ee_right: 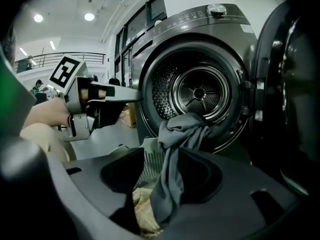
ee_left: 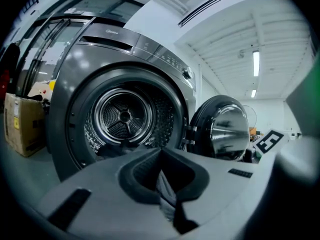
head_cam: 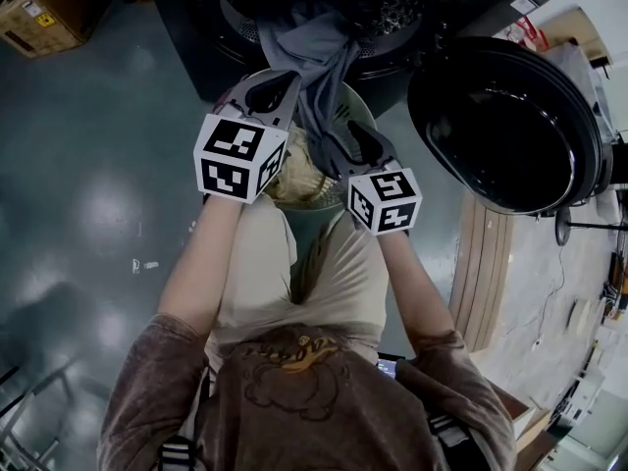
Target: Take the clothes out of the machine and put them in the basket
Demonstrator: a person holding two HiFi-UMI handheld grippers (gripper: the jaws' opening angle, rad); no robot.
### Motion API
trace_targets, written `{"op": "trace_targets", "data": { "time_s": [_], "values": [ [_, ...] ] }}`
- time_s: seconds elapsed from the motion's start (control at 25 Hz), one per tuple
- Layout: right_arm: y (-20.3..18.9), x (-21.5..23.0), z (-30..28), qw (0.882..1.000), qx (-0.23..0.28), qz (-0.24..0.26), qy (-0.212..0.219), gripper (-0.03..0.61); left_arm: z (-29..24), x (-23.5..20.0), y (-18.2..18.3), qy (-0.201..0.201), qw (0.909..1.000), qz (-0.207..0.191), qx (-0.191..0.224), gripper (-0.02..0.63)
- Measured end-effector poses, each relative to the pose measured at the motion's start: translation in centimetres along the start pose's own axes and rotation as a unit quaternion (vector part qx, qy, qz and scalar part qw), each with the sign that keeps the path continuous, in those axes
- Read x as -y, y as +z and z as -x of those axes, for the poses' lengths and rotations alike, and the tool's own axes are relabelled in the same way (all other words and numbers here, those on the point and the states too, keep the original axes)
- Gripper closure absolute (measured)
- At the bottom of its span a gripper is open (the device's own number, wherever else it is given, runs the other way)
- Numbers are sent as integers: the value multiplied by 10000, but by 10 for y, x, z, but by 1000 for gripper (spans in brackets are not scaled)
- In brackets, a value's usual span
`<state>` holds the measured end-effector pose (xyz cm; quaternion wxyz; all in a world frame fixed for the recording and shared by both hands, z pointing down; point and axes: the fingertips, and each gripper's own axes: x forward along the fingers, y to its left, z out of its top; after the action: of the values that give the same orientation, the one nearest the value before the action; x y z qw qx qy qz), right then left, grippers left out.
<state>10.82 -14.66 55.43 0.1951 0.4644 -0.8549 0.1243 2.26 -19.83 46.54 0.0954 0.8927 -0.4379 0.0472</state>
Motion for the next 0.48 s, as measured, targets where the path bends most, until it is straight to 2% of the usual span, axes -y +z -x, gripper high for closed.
{"op": "trace_targets", "data": {
  "time_s": [0.48],
  "values": [
    [51, 58, -104, 9985, 227, -339, -355, 217, 7, -6, -1, 35, 10000, 21, -25, 607]
  ]
}}
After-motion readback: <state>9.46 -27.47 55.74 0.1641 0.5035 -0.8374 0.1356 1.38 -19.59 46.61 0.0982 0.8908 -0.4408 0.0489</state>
